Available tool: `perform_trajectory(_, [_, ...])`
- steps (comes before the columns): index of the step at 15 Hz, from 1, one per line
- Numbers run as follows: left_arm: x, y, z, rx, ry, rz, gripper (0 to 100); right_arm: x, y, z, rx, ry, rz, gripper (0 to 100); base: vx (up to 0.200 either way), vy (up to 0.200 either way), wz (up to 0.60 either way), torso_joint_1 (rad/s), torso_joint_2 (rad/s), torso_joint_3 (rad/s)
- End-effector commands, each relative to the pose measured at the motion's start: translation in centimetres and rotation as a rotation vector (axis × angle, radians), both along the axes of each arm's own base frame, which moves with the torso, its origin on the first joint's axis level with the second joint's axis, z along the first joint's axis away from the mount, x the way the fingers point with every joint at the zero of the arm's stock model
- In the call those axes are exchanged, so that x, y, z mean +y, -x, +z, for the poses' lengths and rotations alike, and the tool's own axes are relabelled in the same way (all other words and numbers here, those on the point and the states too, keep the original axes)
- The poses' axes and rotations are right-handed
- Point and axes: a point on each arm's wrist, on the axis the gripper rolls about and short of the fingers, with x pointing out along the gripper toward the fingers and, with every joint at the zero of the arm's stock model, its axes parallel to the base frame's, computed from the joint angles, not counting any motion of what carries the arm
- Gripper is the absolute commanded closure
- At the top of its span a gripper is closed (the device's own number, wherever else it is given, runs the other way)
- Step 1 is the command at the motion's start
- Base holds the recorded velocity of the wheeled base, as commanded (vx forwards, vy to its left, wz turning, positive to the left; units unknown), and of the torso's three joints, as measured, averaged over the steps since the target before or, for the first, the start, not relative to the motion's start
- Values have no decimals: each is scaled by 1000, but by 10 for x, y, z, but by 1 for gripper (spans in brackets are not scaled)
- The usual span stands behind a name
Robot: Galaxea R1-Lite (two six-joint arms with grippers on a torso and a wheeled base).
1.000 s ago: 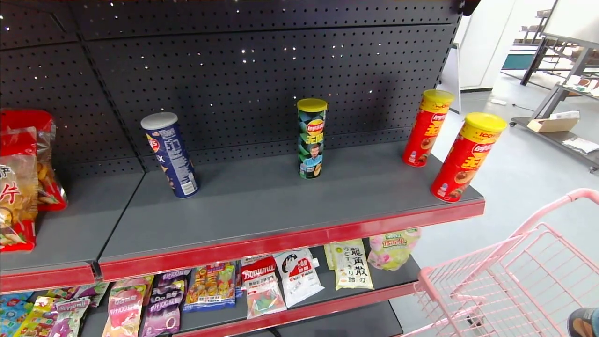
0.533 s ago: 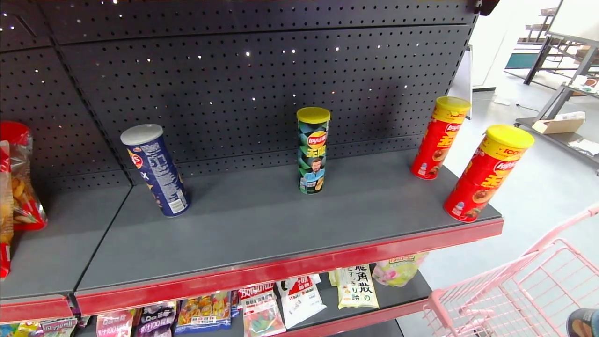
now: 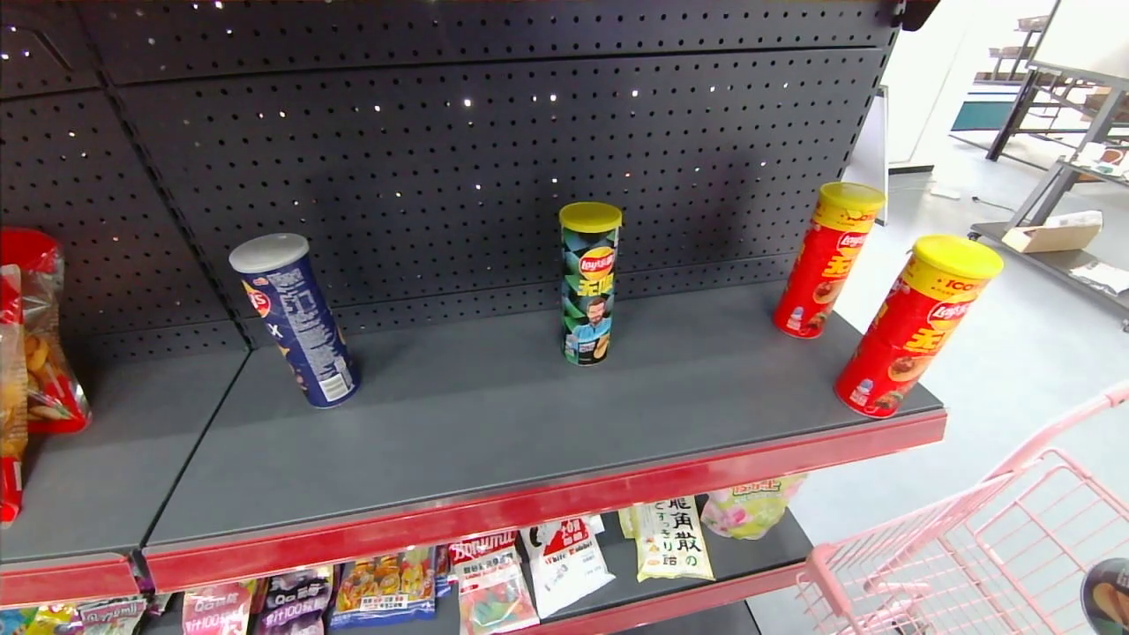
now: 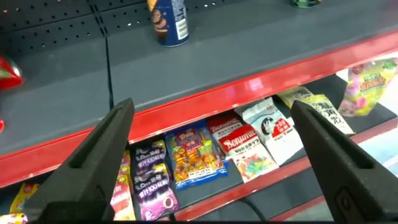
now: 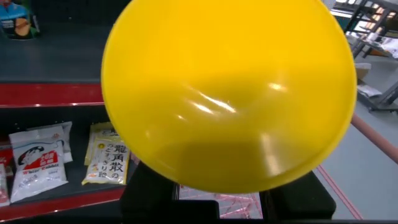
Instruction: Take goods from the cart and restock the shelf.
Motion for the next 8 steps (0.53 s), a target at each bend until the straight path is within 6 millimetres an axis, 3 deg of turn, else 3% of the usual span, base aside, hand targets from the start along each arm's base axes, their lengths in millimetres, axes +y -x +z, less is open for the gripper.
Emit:
perform_trajectory(1, [0,-1,0,7,-1,-4,0,0,-5,4,39,-4,23,100,0,0,0,0,0,0])
perform_trajectory(6, [0,-2,6,28,28,-51,0,0,-8,-5,74,-14,30,100,0,0,0,0,0,0])
perform_trajectory(7, [0,-10,66,29,143,-76,0,0,-9,-6,78,-14,34,100,0,0,0,0,0,0])
perform_trajectory(8, [-2,-39,127,74,267,-71,0,0,-9,-7,84,-19,41,100,0,0,0,0,0,0])
